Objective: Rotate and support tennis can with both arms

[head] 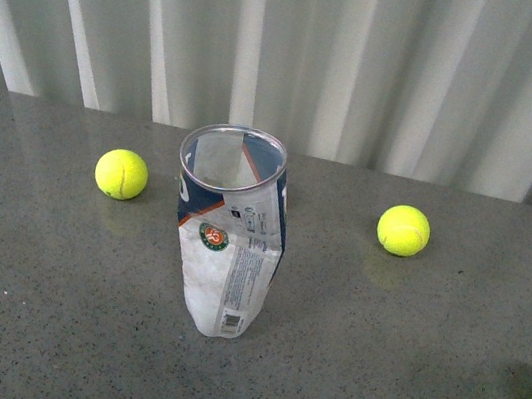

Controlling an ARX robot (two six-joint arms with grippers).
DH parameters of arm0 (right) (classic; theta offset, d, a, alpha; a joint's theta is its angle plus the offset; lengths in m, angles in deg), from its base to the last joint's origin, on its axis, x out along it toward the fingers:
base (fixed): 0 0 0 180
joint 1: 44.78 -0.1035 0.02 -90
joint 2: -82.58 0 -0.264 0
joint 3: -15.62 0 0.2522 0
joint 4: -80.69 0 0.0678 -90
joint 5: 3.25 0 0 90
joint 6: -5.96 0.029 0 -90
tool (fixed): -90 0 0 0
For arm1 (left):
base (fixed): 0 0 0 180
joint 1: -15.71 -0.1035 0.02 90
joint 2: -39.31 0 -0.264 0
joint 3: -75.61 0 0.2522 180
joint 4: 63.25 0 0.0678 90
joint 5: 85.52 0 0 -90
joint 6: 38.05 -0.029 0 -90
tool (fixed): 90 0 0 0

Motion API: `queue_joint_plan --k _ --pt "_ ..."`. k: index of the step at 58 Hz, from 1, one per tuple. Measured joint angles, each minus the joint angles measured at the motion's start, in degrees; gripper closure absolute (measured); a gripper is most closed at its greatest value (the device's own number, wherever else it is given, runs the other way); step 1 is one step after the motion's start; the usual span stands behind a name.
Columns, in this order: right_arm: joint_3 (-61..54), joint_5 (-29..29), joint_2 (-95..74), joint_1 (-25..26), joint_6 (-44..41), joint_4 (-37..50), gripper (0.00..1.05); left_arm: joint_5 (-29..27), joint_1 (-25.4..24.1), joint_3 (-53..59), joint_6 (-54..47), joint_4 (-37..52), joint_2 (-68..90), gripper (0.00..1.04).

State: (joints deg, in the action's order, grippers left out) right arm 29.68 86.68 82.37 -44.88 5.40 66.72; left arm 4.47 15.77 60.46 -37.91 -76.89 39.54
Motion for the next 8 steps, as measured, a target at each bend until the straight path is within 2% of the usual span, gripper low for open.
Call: queue_joint_plan --k 8 --pt "0.00 0.00 0.00 0.00 0.00 0.00 0.07 0.00 0.00 0.00 0.00 0.00 0.00 0.07"
